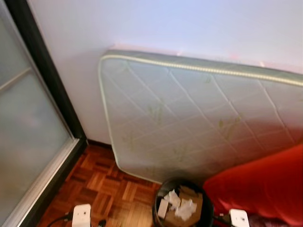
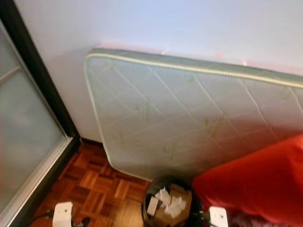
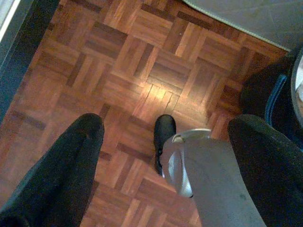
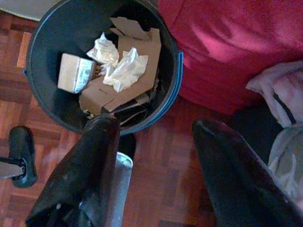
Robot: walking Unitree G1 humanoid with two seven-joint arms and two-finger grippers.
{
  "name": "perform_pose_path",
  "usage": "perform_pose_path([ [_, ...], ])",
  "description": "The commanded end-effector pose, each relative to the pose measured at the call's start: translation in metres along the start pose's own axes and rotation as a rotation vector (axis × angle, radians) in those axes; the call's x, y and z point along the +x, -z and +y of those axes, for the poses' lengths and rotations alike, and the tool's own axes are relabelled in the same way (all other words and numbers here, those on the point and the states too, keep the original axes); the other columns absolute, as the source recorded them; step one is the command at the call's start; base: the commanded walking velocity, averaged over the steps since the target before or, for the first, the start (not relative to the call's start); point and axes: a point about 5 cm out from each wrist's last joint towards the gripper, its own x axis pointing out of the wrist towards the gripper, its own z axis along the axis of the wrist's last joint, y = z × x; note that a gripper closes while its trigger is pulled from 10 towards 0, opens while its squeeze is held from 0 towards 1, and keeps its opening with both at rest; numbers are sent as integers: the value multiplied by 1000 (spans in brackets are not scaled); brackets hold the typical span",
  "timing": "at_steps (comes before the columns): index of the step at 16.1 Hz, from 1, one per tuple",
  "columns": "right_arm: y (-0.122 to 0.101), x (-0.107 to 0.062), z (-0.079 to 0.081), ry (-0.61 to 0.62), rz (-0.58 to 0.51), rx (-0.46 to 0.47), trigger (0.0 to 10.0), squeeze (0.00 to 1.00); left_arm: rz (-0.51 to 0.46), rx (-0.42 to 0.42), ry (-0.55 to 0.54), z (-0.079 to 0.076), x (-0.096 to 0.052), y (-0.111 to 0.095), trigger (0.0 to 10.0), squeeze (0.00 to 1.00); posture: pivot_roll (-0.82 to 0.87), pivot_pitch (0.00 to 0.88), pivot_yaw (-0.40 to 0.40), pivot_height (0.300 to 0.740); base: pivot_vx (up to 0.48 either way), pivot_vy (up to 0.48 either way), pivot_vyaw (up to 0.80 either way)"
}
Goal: Clean up the room
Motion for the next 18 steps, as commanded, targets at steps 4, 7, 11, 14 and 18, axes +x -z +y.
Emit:
perform_pose_path([
  [4,4,-1,-1,9,12,11,10000,0,22,-6,-10,6,-2,7,10000,0,145,46,-52,740,-282,0,0],
  [7,4,-1,-1,9,12,11,10000,0,29,-7,-10,6,-3,9,10000,0,147,47,-53,740,-277,0,0],
  [11,4,-1,-1,10,13,10,10000,0,44,-8,-12,7,-4,12,10000,0,147,47,-54,740,-273,0,0],
  [14,3,-1,-1,10,12,17,10000,0,52,-8,-15,6,-4,13,10000,0,148,46,-54,740,-87,0,0],
  [18,4,0,0,6,21,18,10000,0,51,-12,-13,5,-3,11,10000,0,151,42,-55,740,0,0,-484],
])
